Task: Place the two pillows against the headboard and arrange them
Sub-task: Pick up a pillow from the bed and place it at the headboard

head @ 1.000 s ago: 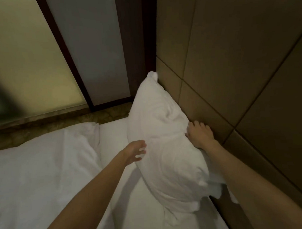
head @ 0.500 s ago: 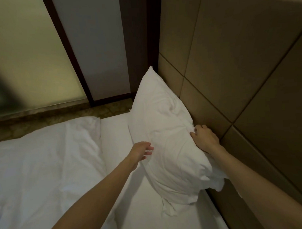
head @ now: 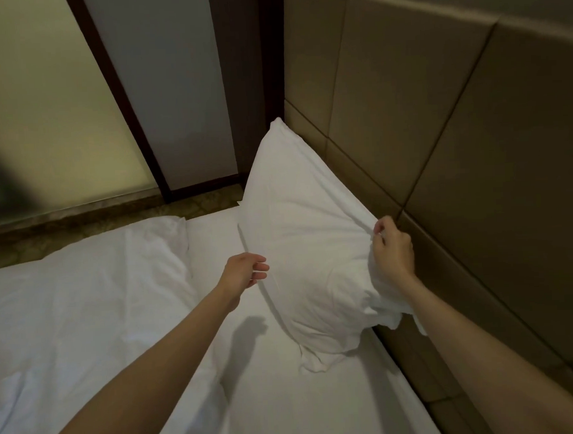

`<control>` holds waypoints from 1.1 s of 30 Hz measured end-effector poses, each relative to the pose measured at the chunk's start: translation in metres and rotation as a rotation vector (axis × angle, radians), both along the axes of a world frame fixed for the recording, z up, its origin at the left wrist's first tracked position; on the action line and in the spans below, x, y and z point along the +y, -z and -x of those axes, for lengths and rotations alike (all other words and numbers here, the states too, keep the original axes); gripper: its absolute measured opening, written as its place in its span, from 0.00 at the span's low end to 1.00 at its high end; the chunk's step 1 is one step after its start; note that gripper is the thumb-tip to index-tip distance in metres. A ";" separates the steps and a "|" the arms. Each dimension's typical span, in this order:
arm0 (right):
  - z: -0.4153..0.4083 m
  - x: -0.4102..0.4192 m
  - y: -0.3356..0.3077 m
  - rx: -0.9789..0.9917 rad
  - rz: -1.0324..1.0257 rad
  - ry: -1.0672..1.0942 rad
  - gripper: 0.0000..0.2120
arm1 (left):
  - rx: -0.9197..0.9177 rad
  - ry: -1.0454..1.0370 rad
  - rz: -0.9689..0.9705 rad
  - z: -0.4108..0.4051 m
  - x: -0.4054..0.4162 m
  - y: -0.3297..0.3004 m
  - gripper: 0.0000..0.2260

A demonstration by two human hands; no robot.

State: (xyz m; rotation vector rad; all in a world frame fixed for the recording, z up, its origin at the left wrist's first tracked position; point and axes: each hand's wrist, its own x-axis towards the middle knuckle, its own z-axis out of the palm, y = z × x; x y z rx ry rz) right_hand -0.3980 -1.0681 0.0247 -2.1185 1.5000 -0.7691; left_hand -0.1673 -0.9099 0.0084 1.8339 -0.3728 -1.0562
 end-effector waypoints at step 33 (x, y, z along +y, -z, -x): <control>-0.035 0.353 -0.093 -0.308 -0.274 -0.461 0.11 | -0.265 -0.116 0.156 0.014 0.376 -0.099 0.14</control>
